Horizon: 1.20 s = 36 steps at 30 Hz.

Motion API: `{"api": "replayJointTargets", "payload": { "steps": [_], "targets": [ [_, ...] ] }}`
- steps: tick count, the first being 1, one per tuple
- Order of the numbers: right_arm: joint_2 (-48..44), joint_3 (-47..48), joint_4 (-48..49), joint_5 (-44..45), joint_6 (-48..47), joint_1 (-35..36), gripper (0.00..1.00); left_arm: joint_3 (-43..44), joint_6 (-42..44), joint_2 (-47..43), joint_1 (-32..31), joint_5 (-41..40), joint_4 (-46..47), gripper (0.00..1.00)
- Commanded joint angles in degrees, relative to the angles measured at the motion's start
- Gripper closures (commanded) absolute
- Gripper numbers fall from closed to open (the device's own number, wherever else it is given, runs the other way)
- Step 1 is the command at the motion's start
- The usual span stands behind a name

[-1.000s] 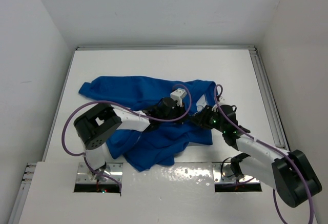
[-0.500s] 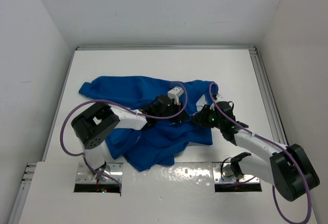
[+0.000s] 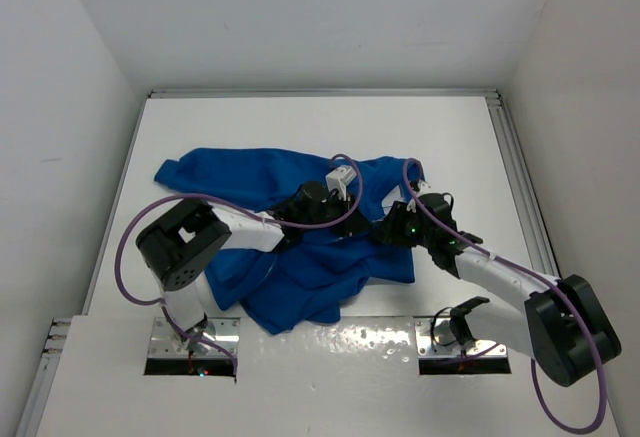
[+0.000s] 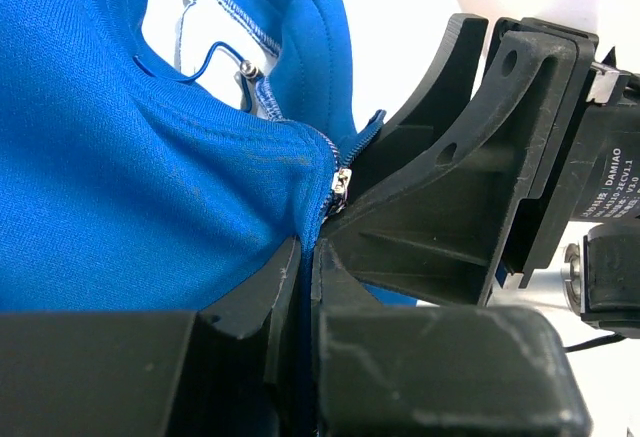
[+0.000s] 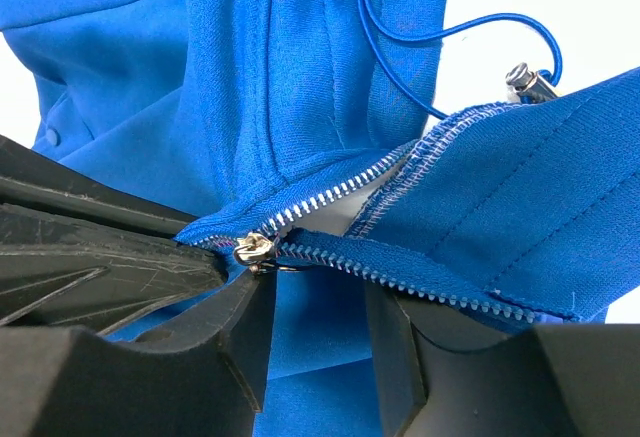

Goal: Zip up the jacket

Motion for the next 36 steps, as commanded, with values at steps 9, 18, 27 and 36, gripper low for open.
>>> {"api": "replayJointTargets", "payload": {
  "steps": [9, 18, 27, 36],
  "targets": [
    [-3.07, 4.05, 0.25, 1.15, -3.61, 0.22, 0.62, 1.62, 0.23, 1.29, -0.05, 2.57, 0.54, 1.0],
    [-3.86, 4.48, 0.69, 0.89, -4.58, 0.23, 0.63, 1.8, 0.4, 1.21, -0.05, 3.44, 0.54, 1.0],
    [-1.93, 4.31, 4.2, 0.01, -4.93, 0.22, 0.65, 1.53, 0.58, 0.77, -0.05, 4.15, 0.89, 1.0],
    [-0.62, 6.33, 3.68, 2.73, -8.71, 0.22, 0.57, 1.97, 0.76, 0.85, -0.05, 5.46, 0.8, 1.0]
  ]
}}
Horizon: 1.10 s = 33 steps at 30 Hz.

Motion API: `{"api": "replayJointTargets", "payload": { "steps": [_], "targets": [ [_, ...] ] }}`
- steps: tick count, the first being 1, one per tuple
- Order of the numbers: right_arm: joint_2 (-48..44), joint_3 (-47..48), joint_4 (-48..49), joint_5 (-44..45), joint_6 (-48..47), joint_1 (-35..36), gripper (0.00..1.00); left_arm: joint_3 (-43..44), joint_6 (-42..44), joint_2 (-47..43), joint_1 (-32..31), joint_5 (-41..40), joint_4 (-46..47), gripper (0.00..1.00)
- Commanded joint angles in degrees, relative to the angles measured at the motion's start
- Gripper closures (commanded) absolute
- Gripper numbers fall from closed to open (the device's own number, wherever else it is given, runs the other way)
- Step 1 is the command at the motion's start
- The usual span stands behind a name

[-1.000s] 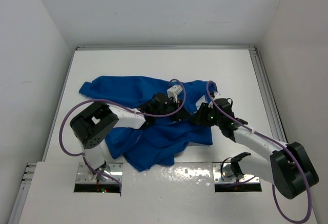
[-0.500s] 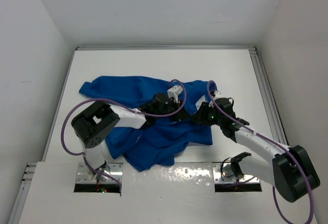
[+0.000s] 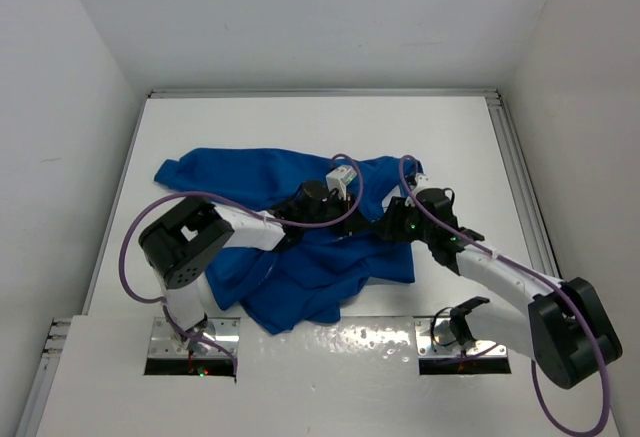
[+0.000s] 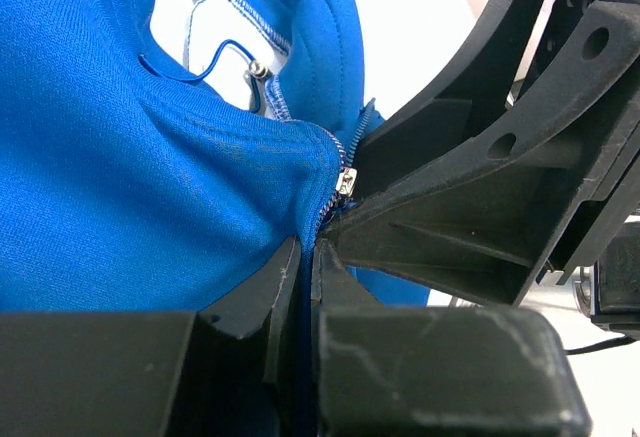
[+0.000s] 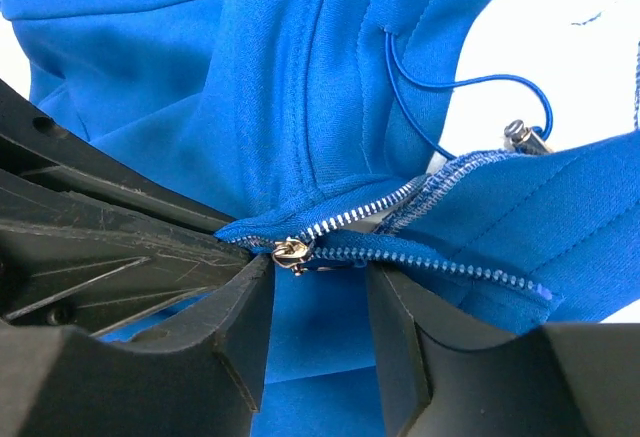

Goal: Zip up the jacket

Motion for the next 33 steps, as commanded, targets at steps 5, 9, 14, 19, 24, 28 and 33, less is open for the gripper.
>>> {"api": "replayJointTargets", "payload": {
  "steps": [5, 9, 14, 19, 24, 28, 33],
  "targets": [
    [1.07, 3.55, 6.83, 2.49, -3.6, 0.31, 0.69, 1.49, 0.25, -0.68, -0.33, 6.06, 1.31, 1.0],
    [0.46, 2.15, 9.3, 2.58, -3.25, 0.22, 0.89, 1.31, 0.6, -1.21, -0.33, 5.27, 1.05, 1.0],
    [-1.56, 0.92, 8.69, 2.75, -2.73, 0.31, 1.0, 1.31, 0.87, -1.64, -0.33, 4.57, 0.61, 1.0],
    [-3.84, 0.57, 5.79, 3.28, -2.81, 0.23, 1.0, 1.05, 1.13, -2.61, -0.24, 4.04, 0.16, 1.0],
    [-5.6, 1.61, 1.31, 5.83, -3.34, 0.31, 1.0, 1.4, 3.41, -3.93, -0.24, 1.32, -2.99, 1.0],
    [-5.96, 3.99, -4.66, 8.47, -4.48, 0.23, 1.0, 1.31, 5.08, -6.12, -0.24, -2.89, -5.28, 1.0],
    [-5.35, 7.58, -10.12, 19.85, -4.75, 0.31, 1.0, 0.7, 8.07, -10.69, -0.24, -13.41, -10.36, 1.0]
  ]
}}
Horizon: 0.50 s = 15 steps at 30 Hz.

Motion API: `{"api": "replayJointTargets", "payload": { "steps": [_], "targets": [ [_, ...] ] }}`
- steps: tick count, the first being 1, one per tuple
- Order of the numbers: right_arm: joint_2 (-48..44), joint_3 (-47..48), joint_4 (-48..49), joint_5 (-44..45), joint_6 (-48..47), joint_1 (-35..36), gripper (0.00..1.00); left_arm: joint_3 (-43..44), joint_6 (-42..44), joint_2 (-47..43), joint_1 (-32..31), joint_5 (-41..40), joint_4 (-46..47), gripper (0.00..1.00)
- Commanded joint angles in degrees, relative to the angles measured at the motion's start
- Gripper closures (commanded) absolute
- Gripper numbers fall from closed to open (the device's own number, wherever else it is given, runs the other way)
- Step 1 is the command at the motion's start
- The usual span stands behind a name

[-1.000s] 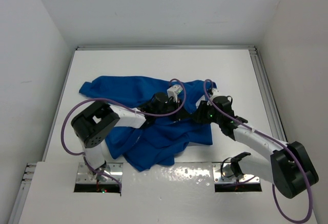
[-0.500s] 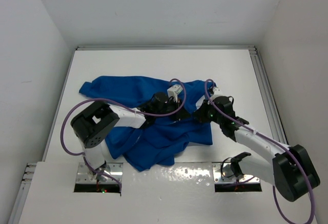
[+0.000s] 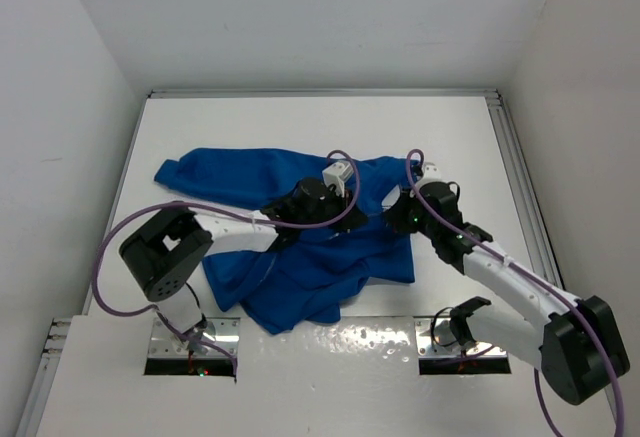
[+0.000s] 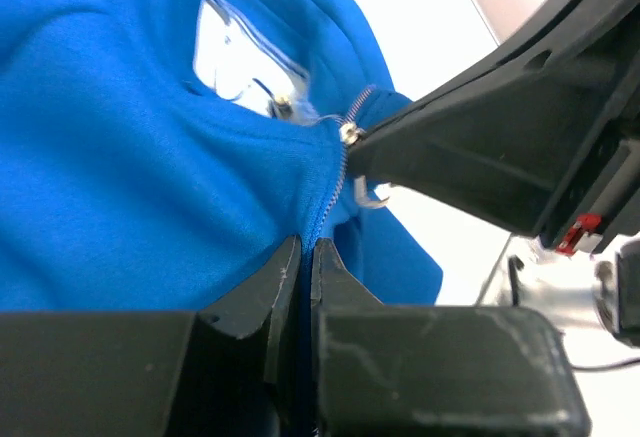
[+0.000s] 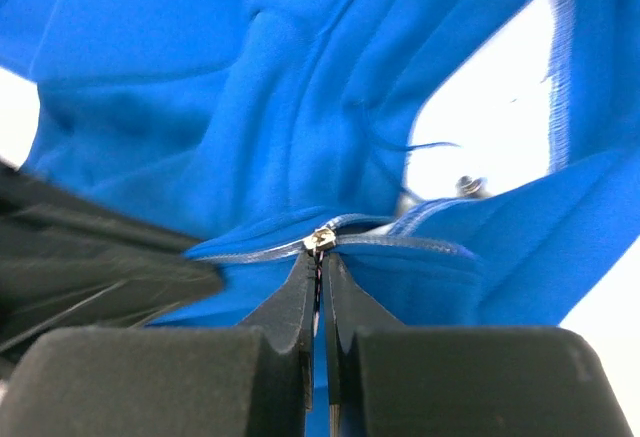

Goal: Zip up the jacket

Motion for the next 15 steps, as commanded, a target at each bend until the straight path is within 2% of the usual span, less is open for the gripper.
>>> {"api": "replayJointTargets", "payload": {
  "steps": [1, 3, 6, 10, 15],
  "targets": [
    [0.01, 4.59, -6.99, 15.25, -1.95, -0.56, 1.0, 0.37, 3.68, -5.56, 0.02, -9.31, -4.65, 1.0],
    [1.41, 7.41, -9.64, 25.23, -2.39, -0.65, 1.0, 0.11, 4.82, -7.76, 0.02, -14.48, -6.5, 1.0],
    [3.95, 11.36, -12.9, 33.96, -3.27, -1.18, 1.0, -0.07, 6.14, -9.17, 0.02, -19.15, -8.34, 1.0],
    [7.47, 16.99, -14.83, 38.73, -5.11, -2.93, 1.0, 0.02, 7.2, -9.78, 0.02, -21.45, -9.14, 1.0],
    [10.73, 23.49, -15.37, 36.2, -4.32, -6.36, 1.0, 0.54, 7.38, -9.26, 0.02, -24.79, -10.11, 1.0]
  ]
}}
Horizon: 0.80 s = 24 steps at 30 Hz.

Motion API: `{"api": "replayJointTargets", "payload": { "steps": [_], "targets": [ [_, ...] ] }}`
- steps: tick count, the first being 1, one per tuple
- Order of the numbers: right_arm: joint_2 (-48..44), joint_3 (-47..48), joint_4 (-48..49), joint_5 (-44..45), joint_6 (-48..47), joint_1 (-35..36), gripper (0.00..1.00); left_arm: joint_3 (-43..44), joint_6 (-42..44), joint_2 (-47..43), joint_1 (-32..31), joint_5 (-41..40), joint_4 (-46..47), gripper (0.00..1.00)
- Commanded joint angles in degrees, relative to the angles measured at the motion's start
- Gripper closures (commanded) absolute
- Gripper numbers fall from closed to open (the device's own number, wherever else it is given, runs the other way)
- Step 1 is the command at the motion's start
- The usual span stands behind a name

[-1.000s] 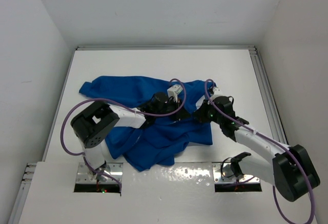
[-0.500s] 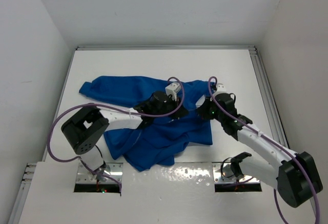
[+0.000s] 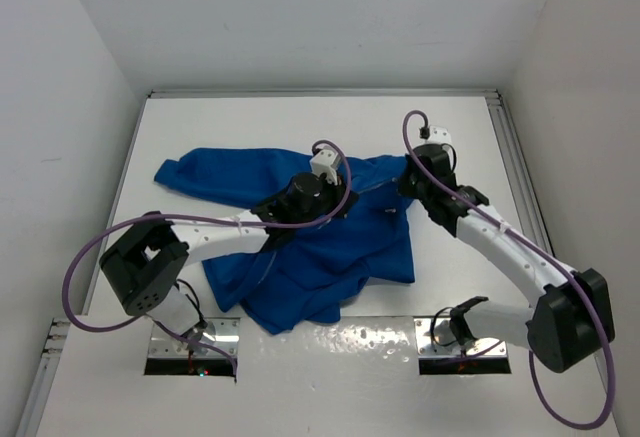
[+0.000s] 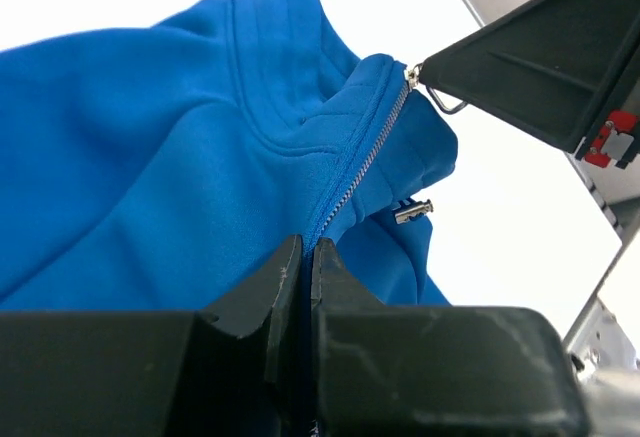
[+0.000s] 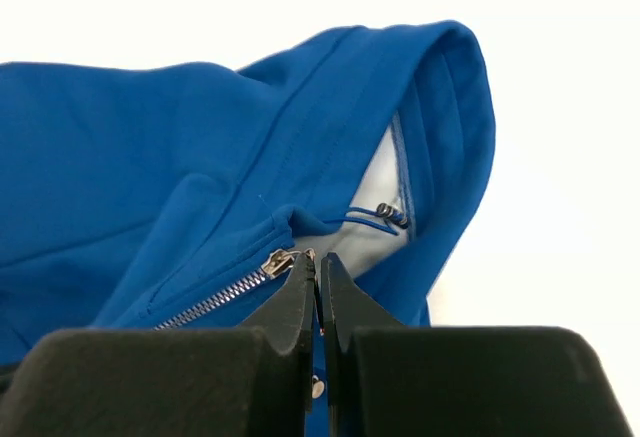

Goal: Zip up the jacket

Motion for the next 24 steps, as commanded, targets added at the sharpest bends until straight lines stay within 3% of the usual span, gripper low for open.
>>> {"api": "replayJointTargets", "payload": {
  "steps": [1, 2, 3, 6, 8, 13, 14, 15, 16, 17, 19, 20, 24],
  "targets": [
    [1.32, 4.37, -1.88, 13.23, -3.14, -5.84, 1.0, 0.0, 2.7, -1.69, 0.81, -7.49, -5.91, 1.0],
    [1.67, 4.9, -1.0, 11.47, -2.8, -5.84, 1.0, 0.26, 2.78, -1.69, 0.81, -7.58, -6.17, 0.98],
    [1.93, 5.34, -0.13, 10.15, -2.53, -5.84, 1.0, 0.44, 2.79, -1.78, 0.81, -7.84, -6.44, 0.9],
    [2.98, 7.36, 1.81, 6.09, -2.0, -5.75, 1.0, -0.87, 2.17, -3.45, 0.81, -9.24, -5.57, 0.52],
    [4.47, 11.66, 0.77, 6.09, -1.74, -5.84, 1.0, -2.54, 1.82, -5.99, 0.81, -9.77, -4.16, 0.42],
    [6.94, 24.04, -4.25, 6.7, -2.0, -5.84, 1.0, -5.01, 0.59, -13.9, 0.63, -10.74, -2.4, 0.38],
    [6.51, 25.2, -4.6, 7.14, -2.0, -5.84, 1.0, -5.36, 0.15, -15.39, 0.54, -11.52, -2.74, 0.31],
    [6.16, 26.95, -4.6, 7.58, -1.83, -5.84, 0.97, -5.54, -0.03, -18.28, 0.63, -11.88, -3.44, 0.3],
    [5.72, 27.4, -4.51, 7.58, -1.83, -5.84, 0.63, -5.8, -0.38, -19.87, 0.63, -12.67, -3.71, 0.3],
    [4.06, 27.76, -4.51, 6.45, -1.83, -5.84, 0.4, -5.8, -0.64, -23.02, 0.63, -13.2, -4.06, 0.29],
    [2.21, 28.11, -6.17, 4.78, -1.56, -5.84, 0.06, -4.93, -1.87, -26.03, 0.54, -13.82, -6.25, 0.27],
    [0.28, 28.02, -6.88, 3.12, -1.04, -5.75, 0.01, -4.49, -2.13, -28.82, 0.63, -13.64, -7.31, 0.26],
    [-9.62, 20.59, -5.05, -2.68, 0.63, -5.75, 0.01, -2.55, -3.98, -35.34, 0.63, -11.45, -11.61, 0.25]
  ]
}}
